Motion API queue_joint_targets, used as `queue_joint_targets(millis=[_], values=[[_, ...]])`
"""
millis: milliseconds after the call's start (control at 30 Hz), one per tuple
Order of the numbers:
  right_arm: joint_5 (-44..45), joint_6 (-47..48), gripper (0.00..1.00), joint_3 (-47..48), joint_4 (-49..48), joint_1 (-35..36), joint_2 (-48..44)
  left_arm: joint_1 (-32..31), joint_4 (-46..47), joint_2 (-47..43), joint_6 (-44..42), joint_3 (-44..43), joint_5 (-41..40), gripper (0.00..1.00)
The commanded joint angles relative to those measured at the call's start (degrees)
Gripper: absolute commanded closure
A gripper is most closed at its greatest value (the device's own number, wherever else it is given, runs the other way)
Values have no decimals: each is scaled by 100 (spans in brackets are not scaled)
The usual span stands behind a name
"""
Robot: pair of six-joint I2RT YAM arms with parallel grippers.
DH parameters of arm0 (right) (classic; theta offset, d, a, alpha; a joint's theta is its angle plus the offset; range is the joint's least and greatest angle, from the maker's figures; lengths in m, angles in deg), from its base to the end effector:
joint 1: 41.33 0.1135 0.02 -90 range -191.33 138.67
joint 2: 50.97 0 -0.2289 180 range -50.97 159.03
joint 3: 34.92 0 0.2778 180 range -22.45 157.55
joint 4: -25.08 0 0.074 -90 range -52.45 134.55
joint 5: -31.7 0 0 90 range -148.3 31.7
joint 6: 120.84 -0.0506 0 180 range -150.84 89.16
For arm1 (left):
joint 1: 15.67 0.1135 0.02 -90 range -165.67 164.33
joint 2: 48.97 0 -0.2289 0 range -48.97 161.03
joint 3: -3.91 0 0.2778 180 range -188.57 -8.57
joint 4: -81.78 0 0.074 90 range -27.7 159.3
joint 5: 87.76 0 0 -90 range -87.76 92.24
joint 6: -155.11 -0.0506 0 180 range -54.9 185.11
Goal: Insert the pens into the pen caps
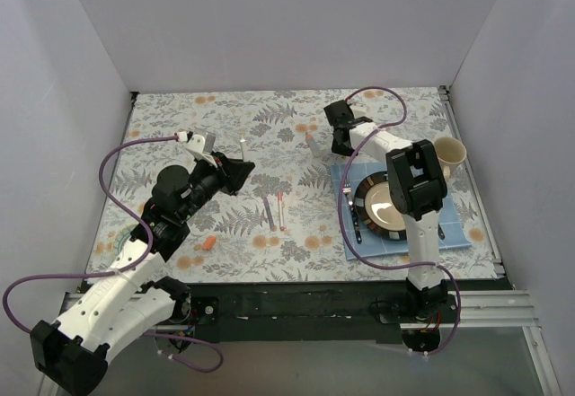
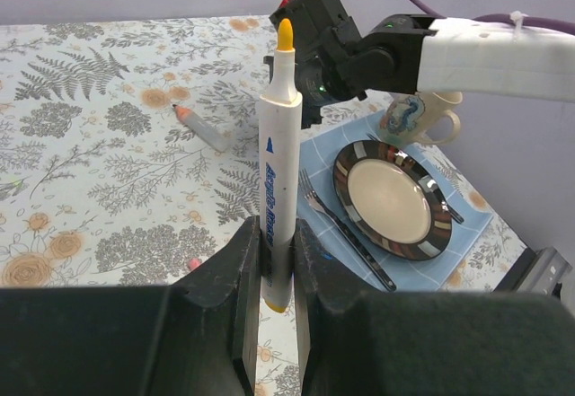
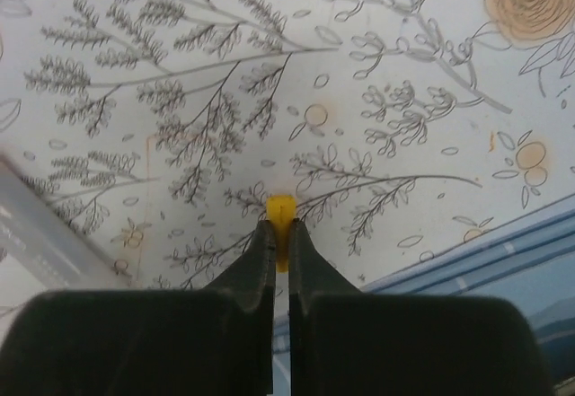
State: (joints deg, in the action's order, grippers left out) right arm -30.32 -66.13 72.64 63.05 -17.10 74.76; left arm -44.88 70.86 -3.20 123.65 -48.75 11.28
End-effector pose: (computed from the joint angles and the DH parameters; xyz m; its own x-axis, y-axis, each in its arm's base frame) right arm 0.4509 0.1769 0.1141 -0.6898 0.2490 -0.6799 0.3362 0.9418 0.0039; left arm 0.2229 -0.1337 0.3021 -0.5598 -0.6521 -0.5112 0.2706 0.4392 -0.8567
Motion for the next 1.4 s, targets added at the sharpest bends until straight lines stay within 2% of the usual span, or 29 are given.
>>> queue_joint_targets(millis=[0,133,367,533,767,833,900,933,1067,1233,1367], values=[[-215,593,99,-393,-97,284,-592,-14,-33,-139,-106,37,-315,100],[-548,962,99,-1044,-694,538,-1391,-23,-25,-245,-98,72,-482,100],[-856,1050,99,-1940,-695,1276,-2105,-14,-16,-201,-80,99,-553,100],[-865,1094,99,-2897,-1186,1795,-2588,-23,-24,-166,-54,90,-473,100],[-1058,1348,98,-3207,-1328,1910,-2914,-23,-7,-210,-54,142,-649,100],[-971,1358,91,-3137,-1223,1919,-2897,-14,-16,-218,-71,134,-701,100],[-666,1551,78,-2970,-1196,1910,-2844,-23,-33,-245,-80,125,-710,100],[-463,1595,66,-2883,-1205,1893,-2826,-23,-33,-262,-80,134,-745,100],[-320,1780,41,-2356,-1538,1489,-2598,-23,-33,-324,-98,151,-833,100],[-215,875,41,-880,-1231,786,-1676,-23,-7,-280,-71,160,-781,100],[-496,1111,41,-614,-2248,469,-1183,-23,-16,-245,-71,142,-754,100]])
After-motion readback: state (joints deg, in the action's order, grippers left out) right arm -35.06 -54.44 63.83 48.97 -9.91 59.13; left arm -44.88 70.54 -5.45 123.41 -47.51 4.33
